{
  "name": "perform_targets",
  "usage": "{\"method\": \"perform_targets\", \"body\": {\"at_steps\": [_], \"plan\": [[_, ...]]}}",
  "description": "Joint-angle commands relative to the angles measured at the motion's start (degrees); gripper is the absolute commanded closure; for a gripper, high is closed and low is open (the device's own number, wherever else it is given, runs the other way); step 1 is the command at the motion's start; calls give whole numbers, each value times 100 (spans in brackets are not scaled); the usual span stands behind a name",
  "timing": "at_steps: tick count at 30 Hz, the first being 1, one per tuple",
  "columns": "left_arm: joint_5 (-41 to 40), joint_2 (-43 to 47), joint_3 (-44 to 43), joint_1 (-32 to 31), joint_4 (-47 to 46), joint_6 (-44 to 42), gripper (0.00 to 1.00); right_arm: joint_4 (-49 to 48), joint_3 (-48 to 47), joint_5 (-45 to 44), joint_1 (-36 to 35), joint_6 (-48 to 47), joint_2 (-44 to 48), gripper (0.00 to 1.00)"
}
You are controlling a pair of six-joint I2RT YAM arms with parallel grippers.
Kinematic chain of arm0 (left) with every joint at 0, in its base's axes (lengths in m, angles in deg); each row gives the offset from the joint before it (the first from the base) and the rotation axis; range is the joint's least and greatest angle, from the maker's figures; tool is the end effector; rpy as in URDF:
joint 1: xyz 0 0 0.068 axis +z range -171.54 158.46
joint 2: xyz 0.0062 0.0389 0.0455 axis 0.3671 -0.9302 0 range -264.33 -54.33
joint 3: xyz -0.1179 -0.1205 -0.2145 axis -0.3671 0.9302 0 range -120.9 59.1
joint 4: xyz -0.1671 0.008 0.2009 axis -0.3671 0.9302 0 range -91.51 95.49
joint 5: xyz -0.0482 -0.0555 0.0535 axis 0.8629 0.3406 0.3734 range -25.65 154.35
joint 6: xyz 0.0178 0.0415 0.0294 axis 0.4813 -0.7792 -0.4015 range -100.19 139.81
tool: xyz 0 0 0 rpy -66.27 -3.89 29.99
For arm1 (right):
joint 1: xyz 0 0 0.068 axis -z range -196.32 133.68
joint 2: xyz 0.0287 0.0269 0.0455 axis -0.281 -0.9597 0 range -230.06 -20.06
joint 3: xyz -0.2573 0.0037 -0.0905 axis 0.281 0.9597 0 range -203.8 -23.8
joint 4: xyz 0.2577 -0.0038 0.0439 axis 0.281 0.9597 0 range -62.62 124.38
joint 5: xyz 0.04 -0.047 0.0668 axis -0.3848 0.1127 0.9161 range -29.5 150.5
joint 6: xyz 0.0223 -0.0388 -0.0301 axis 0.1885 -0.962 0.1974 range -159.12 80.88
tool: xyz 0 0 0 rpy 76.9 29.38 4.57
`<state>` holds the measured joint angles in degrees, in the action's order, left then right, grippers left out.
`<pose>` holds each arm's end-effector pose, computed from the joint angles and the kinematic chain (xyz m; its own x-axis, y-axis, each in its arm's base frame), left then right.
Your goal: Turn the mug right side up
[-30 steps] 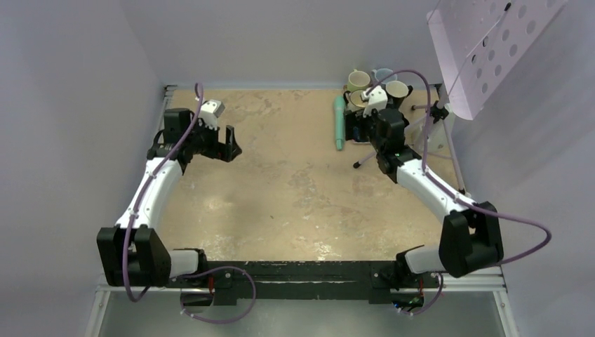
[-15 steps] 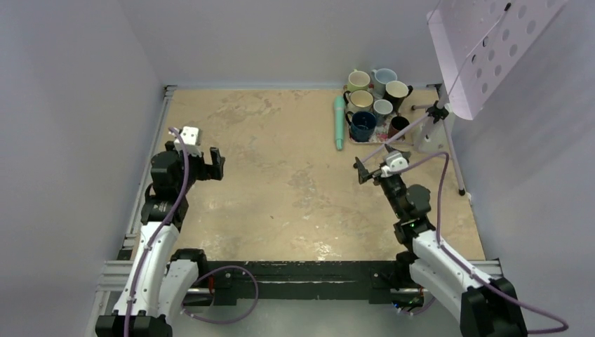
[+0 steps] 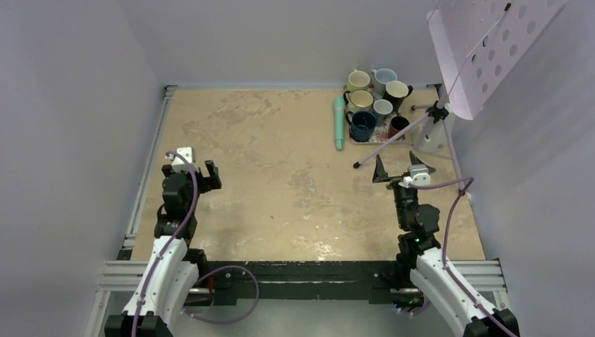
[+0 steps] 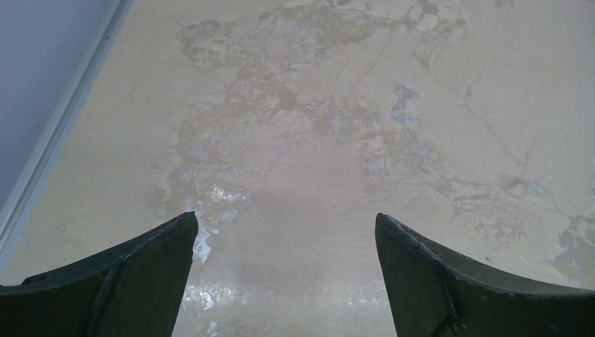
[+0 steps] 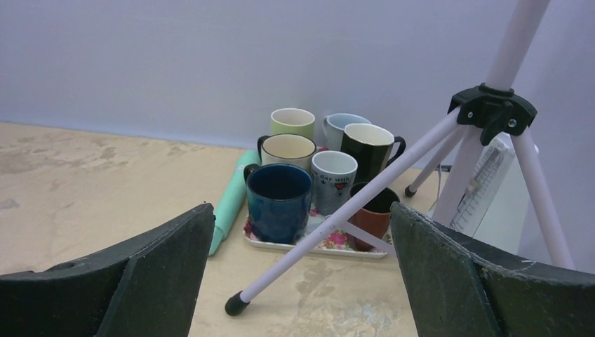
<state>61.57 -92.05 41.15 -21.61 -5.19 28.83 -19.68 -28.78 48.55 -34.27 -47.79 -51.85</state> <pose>0.1673 0.0015 0.2183 -0.2666 -0.1562 -0.9511 -0.0882 0.9866 -0.1373 0.1388 0.0372 0.2333 0.3431 -0.0440 -0.9383 -0.0659 0.9953 -0.0707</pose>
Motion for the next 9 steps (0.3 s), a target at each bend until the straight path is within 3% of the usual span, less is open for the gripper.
{"method": "perform_targets", "body": {"at_steps": [1, 9], "plan": [[-600, 160, 103, -1, -531, 55, 0, 52, -22, -316, 8, 203, -40, 1], [-707, 228, 362, 3, -801, 42, 2, 123, -39, -351, 3, 274, -41, 1]]}}
